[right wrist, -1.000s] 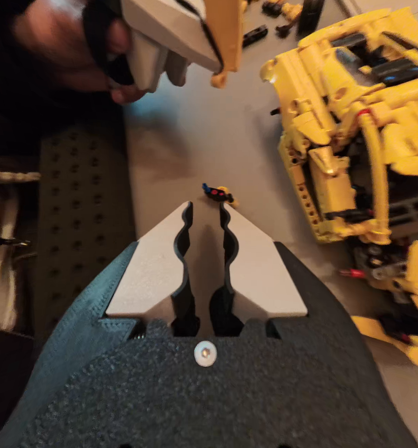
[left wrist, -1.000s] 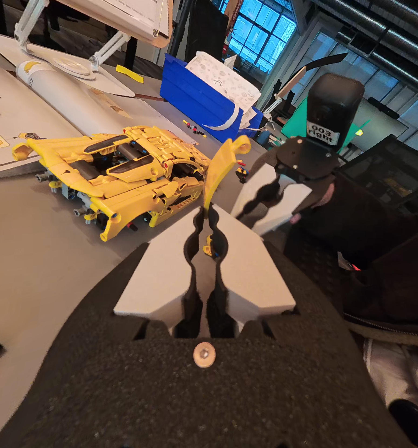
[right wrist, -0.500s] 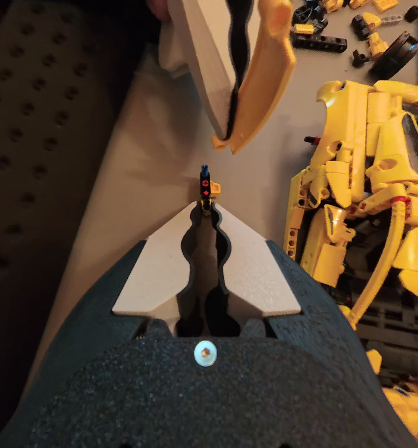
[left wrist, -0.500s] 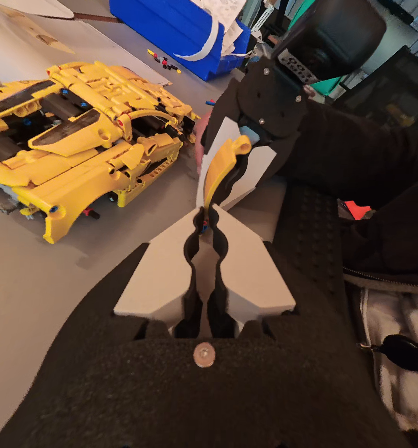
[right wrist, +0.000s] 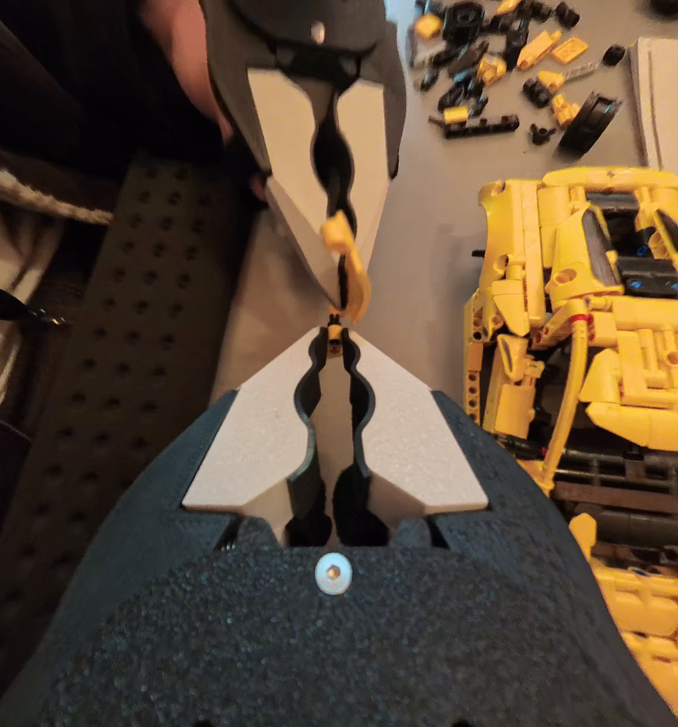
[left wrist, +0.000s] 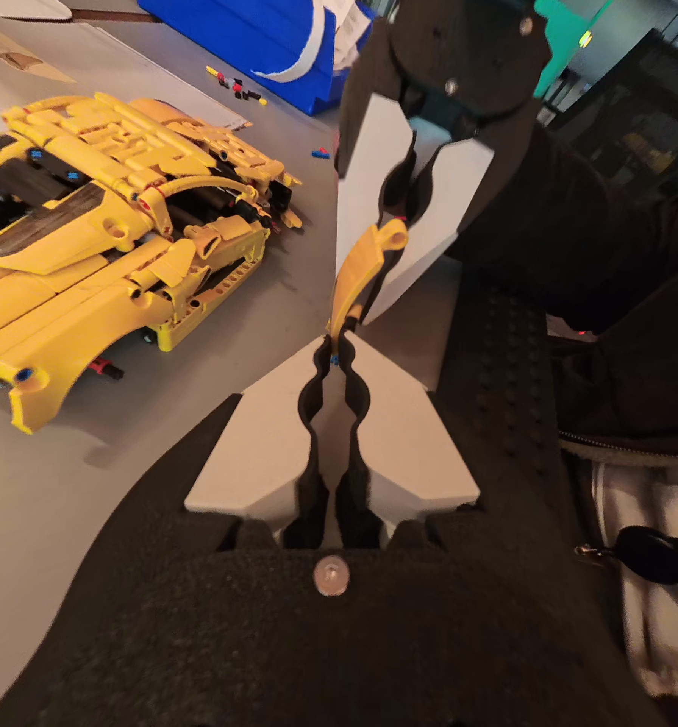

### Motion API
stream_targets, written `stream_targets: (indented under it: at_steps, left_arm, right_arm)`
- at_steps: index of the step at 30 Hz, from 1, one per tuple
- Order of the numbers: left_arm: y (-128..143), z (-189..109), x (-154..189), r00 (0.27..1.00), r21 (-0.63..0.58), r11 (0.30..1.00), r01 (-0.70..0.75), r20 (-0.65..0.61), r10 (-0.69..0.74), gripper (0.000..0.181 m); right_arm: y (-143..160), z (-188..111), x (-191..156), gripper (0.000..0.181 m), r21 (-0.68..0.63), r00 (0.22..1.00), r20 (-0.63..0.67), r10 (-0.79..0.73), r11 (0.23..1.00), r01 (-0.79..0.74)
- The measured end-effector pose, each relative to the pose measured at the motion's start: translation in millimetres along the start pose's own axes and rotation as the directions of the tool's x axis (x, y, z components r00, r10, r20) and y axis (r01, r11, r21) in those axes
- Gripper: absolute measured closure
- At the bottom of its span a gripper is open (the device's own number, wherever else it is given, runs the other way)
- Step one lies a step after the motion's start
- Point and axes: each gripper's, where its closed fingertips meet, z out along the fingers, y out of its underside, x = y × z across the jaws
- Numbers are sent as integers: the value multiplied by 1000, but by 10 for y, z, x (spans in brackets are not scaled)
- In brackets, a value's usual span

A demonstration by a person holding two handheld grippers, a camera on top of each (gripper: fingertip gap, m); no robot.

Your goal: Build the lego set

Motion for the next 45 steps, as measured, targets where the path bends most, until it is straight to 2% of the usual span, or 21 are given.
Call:
stream_targets:
  at_steps: [2,5,9,11,16,18,21,30,45]
  left_arm:
    - [-90,-54,23,998,58,998,40,-40,-37,179]
    - [-195,-124,115,991,132,989,66,-127,-50,179]
    - [-378,-249,306,979,275,961,-19,-191,74,179]
    - [-402,-274,343,977,301,952,-63,-178,120,179]
    - [-414,-276,322,978,295,947,-126,-124,169,179]
    - [-412,-267,370,973,294,948,-120,-155,171,179]
    - [-415,-257,358,973,291,946,-144,-132,188,179]
    - [-370,-184,234,978,232,952,-198,-21,208,179]
    - [-338,-167,275,982,213,966,-146,-85,167,179]
  right_arm:
    - [83,42,2,175,-45,1000,-13,-10,999,10]
    - [-59,-5,-32,176,37,1000,8,16,999,-16]
    - [-305,-204,-110,176,192,998,55,31,981,-41]
    - [-389,-277,-155,176,241,997,69,33,969,-48]
    - [-382,-288,-185,176,225,998,53,23,974,-34]
    - [-374,-277,-188,176,215,998,53,28,976,-38]
    - [-378,-287,-178,176,220,999,43,32,975,-40]
    - [-331,-259,-122,176,201,999,11,42,979,-43]
    - [-288,-242,-113,176,177,999,-13,30,984,-27]
